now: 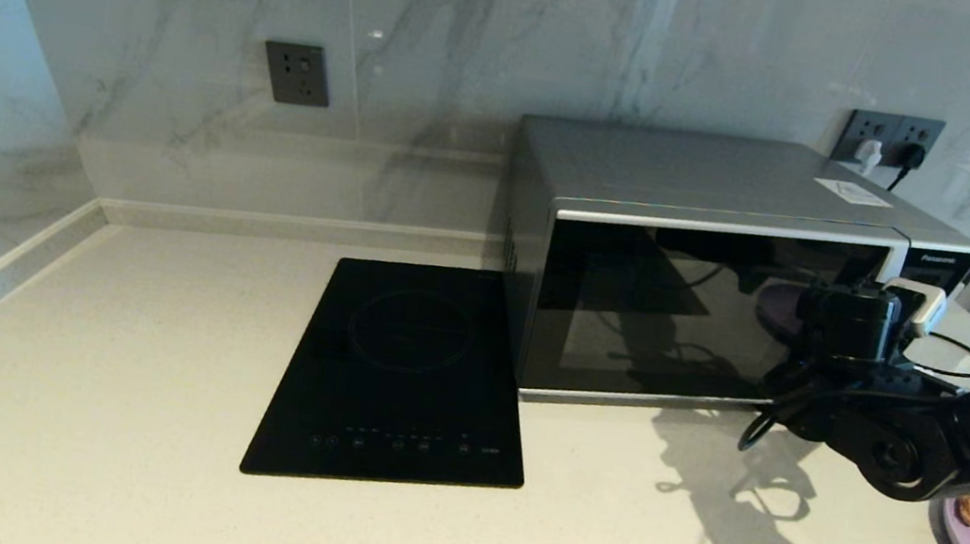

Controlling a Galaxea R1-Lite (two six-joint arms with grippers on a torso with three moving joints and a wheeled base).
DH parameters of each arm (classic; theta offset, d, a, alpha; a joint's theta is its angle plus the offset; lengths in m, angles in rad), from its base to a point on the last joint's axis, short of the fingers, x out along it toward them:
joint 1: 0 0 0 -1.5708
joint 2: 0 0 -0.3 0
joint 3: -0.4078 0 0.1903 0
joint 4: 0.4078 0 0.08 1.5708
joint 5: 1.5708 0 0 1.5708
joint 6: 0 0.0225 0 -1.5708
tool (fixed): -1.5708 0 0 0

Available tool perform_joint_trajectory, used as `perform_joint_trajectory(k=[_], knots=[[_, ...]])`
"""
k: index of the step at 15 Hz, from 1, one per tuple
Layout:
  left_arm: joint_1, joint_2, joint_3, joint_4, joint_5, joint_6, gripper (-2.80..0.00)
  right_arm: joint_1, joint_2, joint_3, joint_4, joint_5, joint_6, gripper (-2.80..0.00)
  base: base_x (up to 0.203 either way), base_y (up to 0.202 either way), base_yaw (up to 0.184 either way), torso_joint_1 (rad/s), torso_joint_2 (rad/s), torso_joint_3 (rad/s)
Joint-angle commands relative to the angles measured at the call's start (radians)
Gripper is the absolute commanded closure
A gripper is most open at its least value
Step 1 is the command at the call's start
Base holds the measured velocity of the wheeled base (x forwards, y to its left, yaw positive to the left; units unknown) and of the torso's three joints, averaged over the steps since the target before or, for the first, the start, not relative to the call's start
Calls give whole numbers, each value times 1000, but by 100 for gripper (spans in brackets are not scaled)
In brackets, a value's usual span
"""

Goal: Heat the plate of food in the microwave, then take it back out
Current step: Open the microwave oven

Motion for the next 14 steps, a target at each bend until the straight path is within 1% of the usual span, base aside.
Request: perform_joint_trajectory(k=[1,5,8,9,13,14], knots=[[1,1,0,0,0,-2,0,19,-25,53,-37,-8,-1,0,0,0,0,0,0,0],[1,1,0,0,0,-2,0,68,-83,179,-62,-5,-8,0,0,0,0,0,0,0],[1,1,0,0,0,0,0,73,-122,197,-65,-4,-8,0,0,0,0,0,0,0],[1,1,0,0,0,0,0,73,-123,196,-65,-2,-9,-280,0,0,0,0,0,0],[1,1,0,0,0,0,0,81,-113,189,-64,4,-9,-280,0,0,0,0,0,0],[1,1,0,0,0,0,0,99,-111,186,-65,23,-7,-280,0,0,0,0,0,0]])
